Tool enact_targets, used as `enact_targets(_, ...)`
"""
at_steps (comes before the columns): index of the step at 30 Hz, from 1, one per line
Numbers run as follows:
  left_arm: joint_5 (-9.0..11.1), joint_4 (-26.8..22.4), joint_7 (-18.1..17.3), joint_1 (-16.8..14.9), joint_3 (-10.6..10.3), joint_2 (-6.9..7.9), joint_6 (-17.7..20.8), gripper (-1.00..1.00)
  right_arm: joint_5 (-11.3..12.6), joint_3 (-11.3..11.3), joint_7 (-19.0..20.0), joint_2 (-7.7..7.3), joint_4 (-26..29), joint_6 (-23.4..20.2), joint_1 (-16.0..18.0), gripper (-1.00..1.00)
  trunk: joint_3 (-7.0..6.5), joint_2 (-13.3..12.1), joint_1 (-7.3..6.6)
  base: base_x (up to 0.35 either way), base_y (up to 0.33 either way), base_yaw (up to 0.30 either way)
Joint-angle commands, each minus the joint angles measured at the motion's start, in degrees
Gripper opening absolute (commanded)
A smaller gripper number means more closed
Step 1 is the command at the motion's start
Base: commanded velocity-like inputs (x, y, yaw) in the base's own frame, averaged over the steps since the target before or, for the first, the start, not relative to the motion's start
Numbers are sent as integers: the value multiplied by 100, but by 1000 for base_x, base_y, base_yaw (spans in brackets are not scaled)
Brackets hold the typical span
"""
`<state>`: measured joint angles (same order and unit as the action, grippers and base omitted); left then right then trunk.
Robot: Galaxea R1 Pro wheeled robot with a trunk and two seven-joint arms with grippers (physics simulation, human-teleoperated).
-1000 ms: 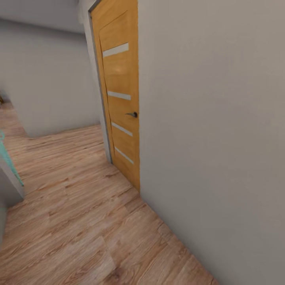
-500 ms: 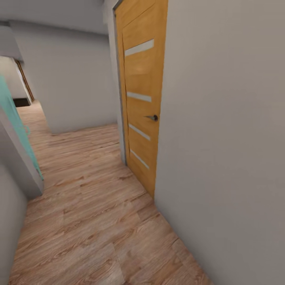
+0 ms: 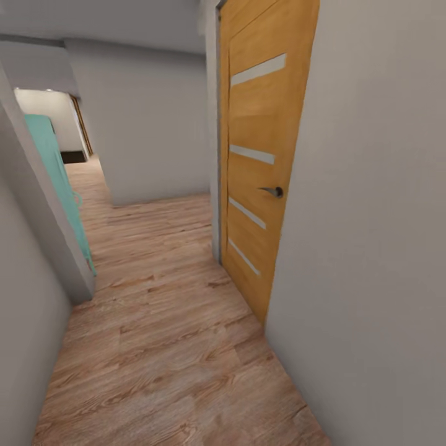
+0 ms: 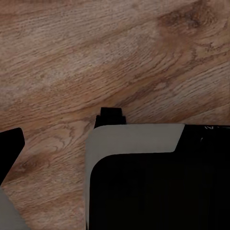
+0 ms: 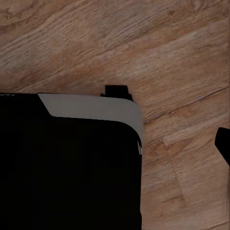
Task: Move the two storage containers from the living room to the garage. In the garage, place one container on the floor and stack the other container on top of it (either order is fine).
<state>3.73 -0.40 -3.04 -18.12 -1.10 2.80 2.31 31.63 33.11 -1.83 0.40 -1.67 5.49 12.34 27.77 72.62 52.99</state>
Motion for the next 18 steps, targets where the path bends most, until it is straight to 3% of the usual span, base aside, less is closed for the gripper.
enact_targets(1,40,-4,-21,-5,-13,1,24,100,45,47,-2,4,-18,31,6,100,5,3,3,291,0,270)
enact_targets(18,40,-4,-21,-6,-13,1,24,100,45,47,-2,4,-18,31,6,100,5,3,3,290,0,270)
